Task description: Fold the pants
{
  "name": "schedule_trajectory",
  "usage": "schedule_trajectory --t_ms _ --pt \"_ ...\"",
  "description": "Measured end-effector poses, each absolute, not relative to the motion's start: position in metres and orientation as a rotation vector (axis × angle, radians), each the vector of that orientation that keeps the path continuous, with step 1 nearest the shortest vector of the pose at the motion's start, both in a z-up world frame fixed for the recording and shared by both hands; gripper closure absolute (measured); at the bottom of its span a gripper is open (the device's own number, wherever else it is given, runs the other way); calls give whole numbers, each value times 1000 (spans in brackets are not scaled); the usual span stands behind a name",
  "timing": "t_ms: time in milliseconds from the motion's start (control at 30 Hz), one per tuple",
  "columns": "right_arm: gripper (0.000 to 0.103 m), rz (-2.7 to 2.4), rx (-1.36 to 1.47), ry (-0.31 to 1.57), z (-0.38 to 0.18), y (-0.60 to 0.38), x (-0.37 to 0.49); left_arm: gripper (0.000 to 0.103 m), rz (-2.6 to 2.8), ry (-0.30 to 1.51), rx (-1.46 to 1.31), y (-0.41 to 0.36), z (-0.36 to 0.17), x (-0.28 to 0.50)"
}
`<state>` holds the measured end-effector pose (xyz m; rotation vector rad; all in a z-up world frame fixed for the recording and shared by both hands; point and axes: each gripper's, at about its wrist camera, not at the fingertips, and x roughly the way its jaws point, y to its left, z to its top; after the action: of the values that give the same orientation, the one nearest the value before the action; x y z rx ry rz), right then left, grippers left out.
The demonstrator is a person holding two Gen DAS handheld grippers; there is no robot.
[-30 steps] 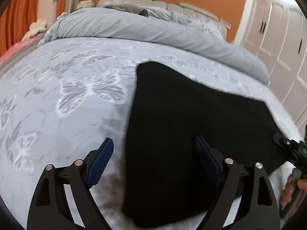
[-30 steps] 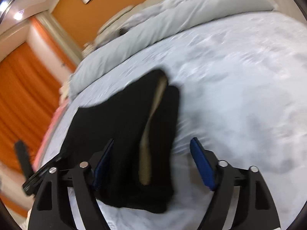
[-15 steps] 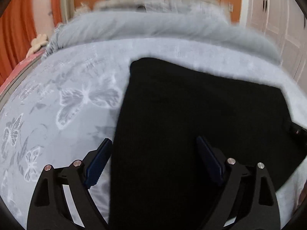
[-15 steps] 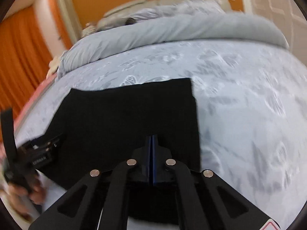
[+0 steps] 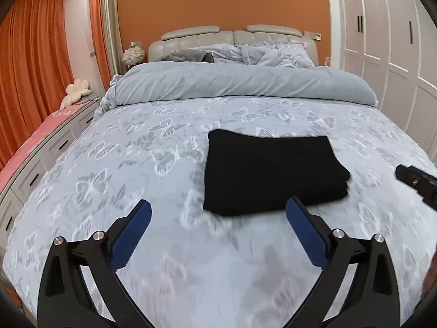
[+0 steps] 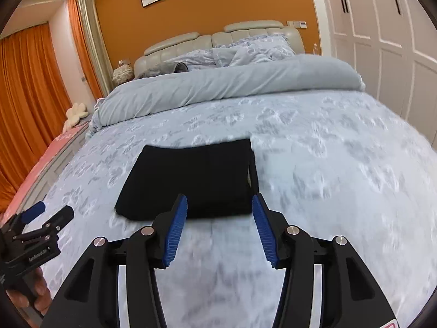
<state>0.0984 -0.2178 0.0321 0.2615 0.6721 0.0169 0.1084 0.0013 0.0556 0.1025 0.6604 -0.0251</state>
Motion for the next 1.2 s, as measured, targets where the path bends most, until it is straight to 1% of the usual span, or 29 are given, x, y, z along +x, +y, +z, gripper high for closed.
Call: schedule_trajectory --t_ms 167,200,233,267,333,533,833,1200 --pt "53 26 240 728 7 -208 67 5 -51 717 72 -1 28 67" --pt "52 29 229 735 4 -206 65 5 -58 729 54 1 22 67" --pt "48 19 216 738 0 -204 63 5 -61 737 41 3 18 65" --pt "47 11 208 737 -2 -203 62 5 -58 746 38 4 14 64" --pt "45 10 190 740 -8 -199 61 5 -55 737 50 6 9 60" --pt "41 1 125 716 -10 -187 63 5 -29 713 66 11 2 61" --pt "36 7 123 721 -12 -184 66 5 -22 723 48 23 1 67" --pt "35 -17 127 718 -17 -182 61 5 -20 714 80 24 -3 62"
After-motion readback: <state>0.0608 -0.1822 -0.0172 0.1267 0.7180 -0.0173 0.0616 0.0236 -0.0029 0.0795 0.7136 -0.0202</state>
